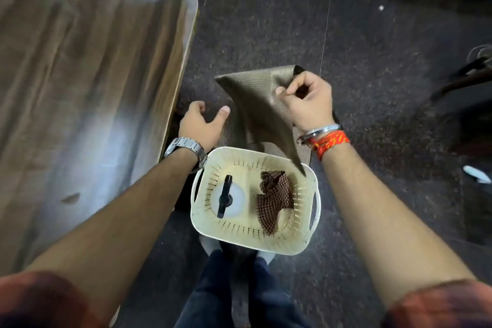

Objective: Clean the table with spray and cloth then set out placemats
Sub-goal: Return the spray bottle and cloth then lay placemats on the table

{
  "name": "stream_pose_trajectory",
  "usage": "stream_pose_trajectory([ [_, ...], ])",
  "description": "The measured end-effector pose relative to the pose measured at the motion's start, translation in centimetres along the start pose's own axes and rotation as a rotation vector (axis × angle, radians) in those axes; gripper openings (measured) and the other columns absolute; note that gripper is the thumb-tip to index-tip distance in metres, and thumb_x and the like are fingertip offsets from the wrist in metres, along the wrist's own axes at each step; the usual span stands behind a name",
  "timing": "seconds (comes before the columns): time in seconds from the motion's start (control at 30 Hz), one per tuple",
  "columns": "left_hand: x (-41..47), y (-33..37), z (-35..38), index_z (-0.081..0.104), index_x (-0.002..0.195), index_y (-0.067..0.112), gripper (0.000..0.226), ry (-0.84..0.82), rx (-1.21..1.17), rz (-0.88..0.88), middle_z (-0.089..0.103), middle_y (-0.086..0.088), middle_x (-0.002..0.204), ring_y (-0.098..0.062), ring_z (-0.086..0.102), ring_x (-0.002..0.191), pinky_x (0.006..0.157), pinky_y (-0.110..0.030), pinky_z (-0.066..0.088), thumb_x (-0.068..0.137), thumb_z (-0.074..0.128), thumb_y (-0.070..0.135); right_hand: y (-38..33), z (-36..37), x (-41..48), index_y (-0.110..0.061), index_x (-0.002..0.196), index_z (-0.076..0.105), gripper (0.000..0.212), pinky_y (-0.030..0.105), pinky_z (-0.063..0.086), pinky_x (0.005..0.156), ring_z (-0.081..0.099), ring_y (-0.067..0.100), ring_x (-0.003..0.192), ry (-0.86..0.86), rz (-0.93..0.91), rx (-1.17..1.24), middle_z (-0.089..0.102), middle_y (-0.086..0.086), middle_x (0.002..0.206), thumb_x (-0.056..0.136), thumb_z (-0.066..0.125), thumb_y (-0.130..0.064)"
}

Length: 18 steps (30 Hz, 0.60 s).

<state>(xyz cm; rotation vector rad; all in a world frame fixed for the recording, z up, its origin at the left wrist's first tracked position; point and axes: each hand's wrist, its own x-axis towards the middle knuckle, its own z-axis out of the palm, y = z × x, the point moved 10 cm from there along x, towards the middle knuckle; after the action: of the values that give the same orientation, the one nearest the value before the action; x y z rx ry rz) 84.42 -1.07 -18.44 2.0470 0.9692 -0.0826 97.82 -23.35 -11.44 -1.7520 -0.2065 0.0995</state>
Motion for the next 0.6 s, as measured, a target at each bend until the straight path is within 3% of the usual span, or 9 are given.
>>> stream_pose_trajectory([
  [0.1,-1.1,0.6,-4.0,0.043,0.147,0.01,0.076,0.093,-0.19,-0.09,0.052,-0.008,0.148,-0.027,0.051,0.135,0.11,-0.033,0.035,0.093,0.055,0.063,-6.5,2.1,-2.6,-0.022,0.059,0.045,0.039,0.017,0.039,0.063,0.046,-0.003,0.061,-0.139,-0.077,0.14,0.051,-0.013,0.068,0.073,0.07,0.004],
  [0.2,-2.8,0.2,-9.2,0.048,0.143,0.01,0.078,0.206,-0.364,-0.171,0.054,-0.008,0.145,-0.028,0.051,0.133,0.098,-0.029,0.033,0.093,0.045,0.071,-11.8,3.7,-5.2,-0.019,0.062,0.039,0.041,0.022,0.04,0.07,0.05,0.011,0.074,-0.253,-0.102,0.325,0.055,-0.006,0.08,0.071,0.07,0.007],
  [0.27,-4.1,-1.1,-11.9,0.059,0.134,0.01,0.102,0.227,-0.456,-0.248,0.062,-0.008,0.137,-0.031,0.057,0.127,0.105,-0.032,0.037,0.076,0.041,0.092,-14.9,4.8,-6.8,-0.017,0.064,0.035,0.046,0.017,0.041,0.063,0.047,0.002,0.061,-0.337,-0.13,0.425,0.05,-0.014,0.066,0.073,0.067,0.014],
  [0.33,-5.3,-3.3,-13.5,0.068,0.125,0.014,0.122,0.2,-0.571,-0.326,0.072,-0.009,0.123,-0.035,0.064,0.12,0.107,-0.047,0.045,0.051,0.037,0.106,-17.3,6.1,-8.5,-0.016,0.066,0.032,0.049,0.011,0.036,0.051,0.035,-0.004,0.048,-0.417,-0.148,0.522,0.038,-0.019,0.052,0.075,0.063,0.02],
  [0.4,-7.4,-3.7,-14.1,0.067,0.121,0.016,0.101,0.126,-0.749,-0.348,0.073,-0.006,0.11,-0.029,0.068,0.104,0.085,-0.04,0.053,0.069,0.037,0.098,-19.5,7.6,-10.0,-0.018,0.069,0.032,0.049,0.011,0.031,0.046,0.029,-0.003,0.043,-0.488,-0.139,0.613,0.033,-0.02,0.049,0.074,0.063,0.019],
  [0.47,-9.2,-3.9,-15.9,0.066,0.11,0.017,0.075,0.142,-0.883,-0.301,0.068,-0.002,0.102,-0.017,0.063,0.085,0.065,-0.032,0.042,0.088,0.034,0.08,-21.2,9.8,-11.6,-0.022,0.07,0.034,0.049,0.012,0.03,0.046,0.027,-0.003,0.043,-0.571,-0.098,0.707,0.032,-0.019,0.049,0.07,0.064,0.017],
  [0.53,-10.3,-5.0,-18.6,0.064,0.092,0.021,0.059,0.194,-0.958,-0.227,0.068,0.0,0.104,-0.013,0.06,0.085,0.065,-0.03,0.037,0.094,0.034,0.072,-22.6,12.1,-13.3,-0.024,0.069,0.038,0.049,0.018,0.041,0.053,0.032,0.001,0.048,-0.634,-0.052,0.766,0.033,-0.015,0.052,0.066,0.068,0.015],
  [0.6,-11.5,-6.5,-22.3,0.063,0.089,0.024,0.05,0.285,-1.008,-0.174,0.069,0.0,0.11,-0.015,0.062,0.09,0.068,-0.028,0.039,0.093,0.042,0.069,-23.9,13.9,-15.1,-0.02,0.071,0.035,0.047,0.024,0.055,0.062,0.047,0.004,0.05,-0.673,-0.016,0.828,0.04,-0.01,0.052,0.068,0.06,0.02],
])
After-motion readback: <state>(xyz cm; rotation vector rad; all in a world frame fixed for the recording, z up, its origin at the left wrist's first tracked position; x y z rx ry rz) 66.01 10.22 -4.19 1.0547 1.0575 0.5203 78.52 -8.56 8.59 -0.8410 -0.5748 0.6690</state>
